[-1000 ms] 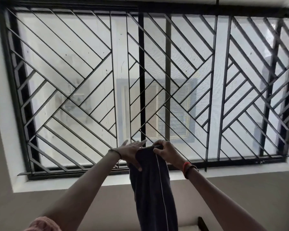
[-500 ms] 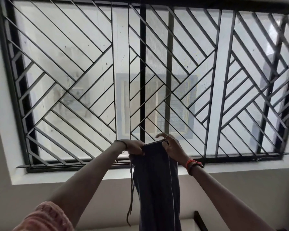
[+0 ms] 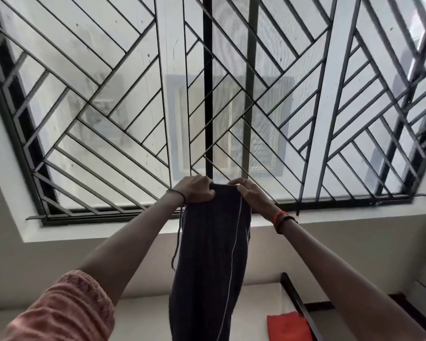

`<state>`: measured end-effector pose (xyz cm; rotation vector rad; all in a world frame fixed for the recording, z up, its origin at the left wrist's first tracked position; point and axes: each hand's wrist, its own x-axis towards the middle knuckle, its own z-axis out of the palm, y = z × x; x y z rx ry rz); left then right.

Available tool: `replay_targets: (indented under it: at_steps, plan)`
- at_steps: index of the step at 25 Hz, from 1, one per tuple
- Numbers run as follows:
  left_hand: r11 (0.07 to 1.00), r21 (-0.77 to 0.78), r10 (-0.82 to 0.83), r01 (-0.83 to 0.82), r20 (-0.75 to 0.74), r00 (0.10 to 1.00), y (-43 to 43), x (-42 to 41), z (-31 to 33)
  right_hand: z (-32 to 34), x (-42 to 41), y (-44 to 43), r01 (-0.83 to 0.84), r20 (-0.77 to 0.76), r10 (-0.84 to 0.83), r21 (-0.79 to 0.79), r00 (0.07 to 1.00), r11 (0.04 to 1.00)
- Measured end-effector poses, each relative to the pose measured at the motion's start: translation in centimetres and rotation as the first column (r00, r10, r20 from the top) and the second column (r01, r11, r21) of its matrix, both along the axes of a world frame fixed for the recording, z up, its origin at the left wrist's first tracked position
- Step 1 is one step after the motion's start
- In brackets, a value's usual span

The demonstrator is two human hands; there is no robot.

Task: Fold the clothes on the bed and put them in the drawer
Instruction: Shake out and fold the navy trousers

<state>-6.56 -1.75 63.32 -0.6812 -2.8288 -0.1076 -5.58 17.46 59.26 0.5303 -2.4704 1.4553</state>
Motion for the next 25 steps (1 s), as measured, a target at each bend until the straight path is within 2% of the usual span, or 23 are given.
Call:
replay_targets:
  at_steps: [2,4,7,8,9,11,13,16,19,22,25]
  plan:
    - [1.000,0.022,-0.001,0.003,-0.081,0.997,-0.1,0.1,-0.6,-0.8,0.1,0.1,-0.088,0.108,0.087,0.004,0.990,0.996]
    - [0.999,0.020,-0.035,0.038,-0.109,0.993,-0.3,-0.1,-1.3,-1.9,-0.4,0.3,-0.130,0.128,0.120,0.076,0.985,0.989]
    - [0.991,-0.083,-0.116,0.104,-0.148,0.982,-0.8,-0.5,-2.6,-2.7,-1.4,0.3,-0.139,0.128,0.116,0.189,0.985,0.972]
    - [0.988,-0.123,-0.113,0.099,-0.119,0.986,-1.0,-0.6,-3.1,-2.9,-1.7,0.2,-0.152,0.134,0.124,0.229,0.983,0.961]
    - [0.984,-0.156,-0.093,0.084,-0.048,0.995,-1.3,-0.8,-3.8,-3.1,-2.0,0.1,-0.170,0.147,0.135,0.263,0.980,0.950]
    - [0.982,-0.162,-0.062,0.095,0.196,0.979,-2.0,-1.5,-4.8,-3.8,-2.5,-0.1,-0.215,0.187,0.164,0.297,0.969,0.930]
    - [0.988,-0.086,-0.075,0.127,0.454,0.888,-2.7,-2.5,-6.0,-4.8,-3.1,-0.4,-0.253,0.231,0.184,0.323,0.955,0.912]
    - [0.993,-0.076,-0.021,0.086,0.620,0.784,-3.7,-4.6,-8.2,-7.1,-5.1,-1.0,-0.302,0.302,0.199,0.349,0.932,0.887]
    - [0.995,-0.096,0.036,0.036,0.659,0.752,-4.2,-6.7,-11.0,-9.8,-7.5,-1.4,-0.310,0.318,0.182,0.416,0.930,0.855]
    - [0.987,-0.157,0.065,0.033,0.576,0.815,-4.4,-9.3,-13.5,-11.8,-10.1,-1.6,-0.282,0.318,0.144,0.447,0.937,0.849]
    - [0.987,-0.159,0.061,0.021,0.491,0.869,-4.5,-12.1,-15.0,-13.3,-12.9,-1.4,-0.171,0.260,0.045,0.483,0.964,0.859]
